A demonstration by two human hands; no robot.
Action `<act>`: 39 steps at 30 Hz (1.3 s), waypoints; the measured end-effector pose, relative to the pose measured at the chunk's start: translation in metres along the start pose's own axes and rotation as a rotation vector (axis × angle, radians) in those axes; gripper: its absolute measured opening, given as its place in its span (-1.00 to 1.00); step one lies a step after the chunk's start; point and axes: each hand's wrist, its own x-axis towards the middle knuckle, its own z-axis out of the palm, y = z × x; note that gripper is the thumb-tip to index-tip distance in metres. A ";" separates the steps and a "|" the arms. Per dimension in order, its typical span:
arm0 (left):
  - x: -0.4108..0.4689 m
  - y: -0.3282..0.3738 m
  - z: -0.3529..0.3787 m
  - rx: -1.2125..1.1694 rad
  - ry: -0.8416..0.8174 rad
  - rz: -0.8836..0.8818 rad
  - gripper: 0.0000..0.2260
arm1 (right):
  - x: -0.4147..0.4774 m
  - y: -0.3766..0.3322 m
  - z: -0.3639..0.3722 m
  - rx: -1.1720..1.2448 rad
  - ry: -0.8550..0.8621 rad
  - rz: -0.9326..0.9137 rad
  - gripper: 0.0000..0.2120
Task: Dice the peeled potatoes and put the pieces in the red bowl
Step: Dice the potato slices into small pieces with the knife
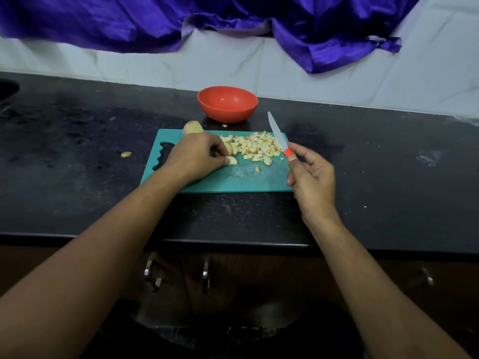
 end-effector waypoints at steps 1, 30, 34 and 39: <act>-0.002 -0.001 -0.002 -0.002 -0.011 0.004 -0.88 | 0.000 0.000 0.000 -0.007 0.000 -0.003 -0.73; -0.008 -0.002 -0.024 -0.211 -0.248 -0.208 -0.86 | -0.030 -0.014 0.039 -0.393 -0.239 -0.204 -0.66; -0.016 -0.008 -0.018 -0.267 -0.175 -0.141 -0.82 | -0.030 -0.014 0.039 -0.390 -0.244 -0.195 -0.67; -0.033 -0.017 -0.004 -0.211 0.095 -0.019 -0.86 | -0.028 -0.012 0.039 -0.394 -0.238 -0.184 -0.67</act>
